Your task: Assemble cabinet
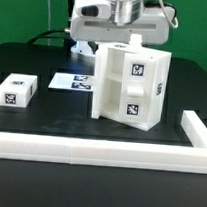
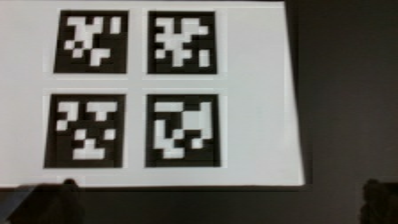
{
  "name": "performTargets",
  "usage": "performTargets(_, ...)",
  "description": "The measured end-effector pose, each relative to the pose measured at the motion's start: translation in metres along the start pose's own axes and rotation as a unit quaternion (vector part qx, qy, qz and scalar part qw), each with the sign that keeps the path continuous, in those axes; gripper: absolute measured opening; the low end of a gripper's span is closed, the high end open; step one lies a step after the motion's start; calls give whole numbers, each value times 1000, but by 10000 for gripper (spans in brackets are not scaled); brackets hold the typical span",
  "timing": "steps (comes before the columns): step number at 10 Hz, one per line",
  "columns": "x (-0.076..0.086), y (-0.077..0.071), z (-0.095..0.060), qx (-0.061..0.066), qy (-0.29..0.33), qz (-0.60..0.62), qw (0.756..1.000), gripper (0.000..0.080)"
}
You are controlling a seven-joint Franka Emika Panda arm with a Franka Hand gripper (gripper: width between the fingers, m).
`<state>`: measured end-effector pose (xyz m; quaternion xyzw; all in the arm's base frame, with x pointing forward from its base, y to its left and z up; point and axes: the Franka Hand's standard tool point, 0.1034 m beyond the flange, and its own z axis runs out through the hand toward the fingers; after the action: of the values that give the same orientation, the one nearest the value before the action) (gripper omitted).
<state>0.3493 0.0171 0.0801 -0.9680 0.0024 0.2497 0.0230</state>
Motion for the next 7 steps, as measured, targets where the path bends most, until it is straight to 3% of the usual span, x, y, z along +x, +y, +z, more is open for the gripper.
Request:
performTargets(1, -3, 11, 9, -7, 23, 1, 1000, 797)
performTargets(2, -4, 20, 16, -5, 40, 2, 999, 797)
performTargets(5, 2, 46, 15, -2, 57, -2, 998, 797)
performTargets(7, 2, 43, 16, -3, 56, -7, 998, 797)
